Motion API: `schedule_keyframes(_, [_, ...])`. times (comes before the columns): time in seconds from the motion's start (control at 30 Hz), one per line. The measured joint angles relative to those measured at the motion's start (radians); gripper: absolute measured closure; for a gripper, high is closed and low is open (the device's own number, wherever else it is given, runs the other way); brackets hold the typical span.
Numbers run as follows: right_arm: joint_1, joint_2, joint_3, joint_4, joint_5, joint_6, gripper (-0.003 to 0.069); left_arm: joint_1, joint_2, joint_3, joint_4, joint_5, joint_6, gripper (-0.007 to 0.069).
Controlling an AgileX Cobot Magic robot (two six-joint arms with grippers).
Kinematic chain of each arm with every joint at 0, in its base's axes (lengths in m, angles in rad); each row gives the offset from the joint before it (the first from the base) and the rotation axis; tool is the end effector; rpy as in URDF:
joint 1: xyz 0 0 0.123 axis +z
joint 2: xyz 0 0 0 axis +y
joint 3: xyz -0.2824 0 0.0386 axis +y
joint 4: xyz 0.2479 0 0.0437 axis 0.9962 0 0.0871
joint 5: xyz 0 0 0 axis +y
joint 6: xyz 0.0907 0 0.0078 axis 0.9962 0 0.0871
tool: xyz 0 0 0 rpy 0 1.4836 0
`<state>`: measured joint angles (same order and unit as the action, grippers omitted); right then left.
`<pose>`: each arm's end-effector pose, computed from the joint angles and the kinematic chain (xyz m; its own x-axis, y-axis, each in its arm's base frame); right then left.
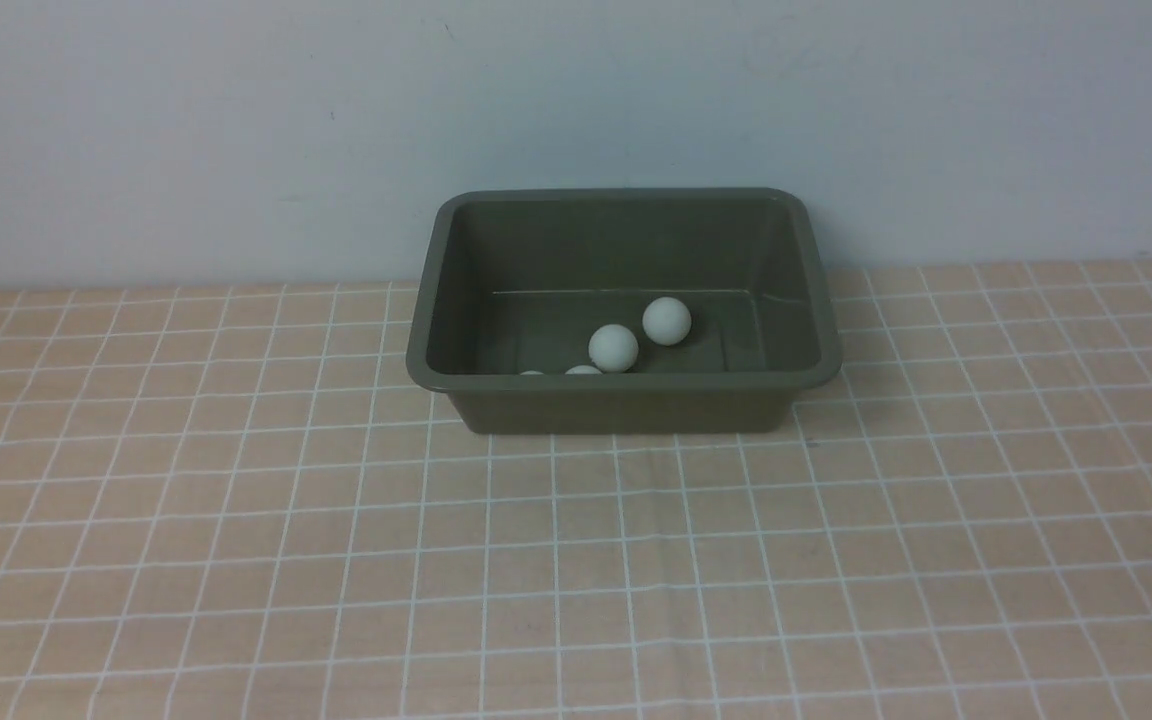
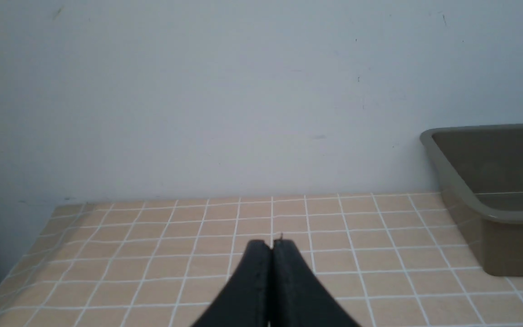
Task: Put the table tennis balls into the box on the light coffee tablecloth.
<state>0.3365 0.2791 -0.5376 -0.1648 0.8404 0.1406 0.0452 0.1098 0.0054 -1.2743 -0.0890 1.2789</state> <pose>0.0484 0.0051 0.3011 -0.4491 -0.1255 -0.8846 -0.2124 0.9767 -0.0307 0.0651 0.0106 0.2070 -0.0027 0.0056 -1.0000 -0.1299 0.9915 0.0059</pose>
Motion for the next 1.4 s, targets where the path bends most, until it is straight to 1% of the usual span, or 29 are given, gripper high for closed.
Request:
schedule_keyframes(0.13, [0.0,0.0,0.0,0.0,0.0,0.0,0.0675,0.0,-0.074,0.023,-0.033,0.0,0.011,0.0693])
schedule_keyframes(0.2, [0.0,0.0,0.0,0.0,0.0,0.0,0.0675,0.0,-0.113,0.023,-0.042,0.001,0.041,0.0693])
schedule_keyframes(0.4, [0.0,0.0,0.0,0.0,0.0,0.0,0.0675,0.0,-0.119,0.024,-0.046,-0.007,0.11,0.0693])
schedule_keyframes(0.53, [0.0,0.0,0.0,0.0,0.0,0.0,0.0675,0.0,-0.119,0.024,-0.049,-0.046,0.149,0.0693])
schedule_keyframes(0.63, [0.0,0.0,0.0,0.0,0.0,0.0,0.0675,0.0,-0.119,0.02,-0.045,-0.067,0.157,0.0693])
schedule_keyframes(0.7, [0.0,0.0,0.0,0.0,0.0,0.0,0.0675,0.0,-0.119,0.02,-0.009,-0.076,0.135,0.0693])
schedule_keyframes(0.73, [0.0,0.0,0.0,0.0,0.0,0.0,0.0675,0.0,-0.119,0.02,0.032,-0.076,0.102,0.0693])
schedule_keyframes(0.77, [0.0,0.0,0.0,0.0,0.0,0.0,0.0675,0.0,-0.119,0.02,0.118,-0.072,0.024,0.0693])
schedule_keyframes(0.8, [0.0,0.0,0.0,0.0,0.0,0.0,0.0675,0.0,-0.119,0.02,0.166,-0.065,-0.018,0.0693])
schedule_keyframes(0.87, [0.0,0.0,0.0,0.0,0.0,0.0,0.0675,0.0,-0.119,0.02,0.377,-0.028,-0.212,0.0693])
schedule_keyframes(0.9, [0.0,0.0,0.0,0.0,0.0,0.0,0.0675,0.0,-0.119,0.02,0.438,-0.016,-0.27,0.0693])
schedule_keyframes(1.0, [0.0,0.0,0.0,0.0,0.0,0.0,0.0675,0.011,-0.119,0.022,0.732,0.063,-0.571,0.0693])
schedule_keyframes(1.07, [0.0,0.0,0.0,0.0,0.0,0.0,0.0675,0.03,-0.119,0.022,0.844,0.114,-0.722,0.0693])
schedule_keyframes(1.17, [0.0,0.0,0.0,0.0,0.0,0.0,0.0675,0.071,-0.119,0.022,0.954,0.196,-0.854,0.0693])
schedule_keyframes(1.27, [0.0,0.0,0.0,0.0,0.0,0.0,0.0675,0.122,-0.119,0.023,0.996,0.256,-0.921,0.0693])
schedule_keyframes(1.4, [0.0,0.0,0.0,0.0,0.0,0.0,0.0675,0.166,-0.119,0.023,1.014,0.321,-0.97,0.0693])
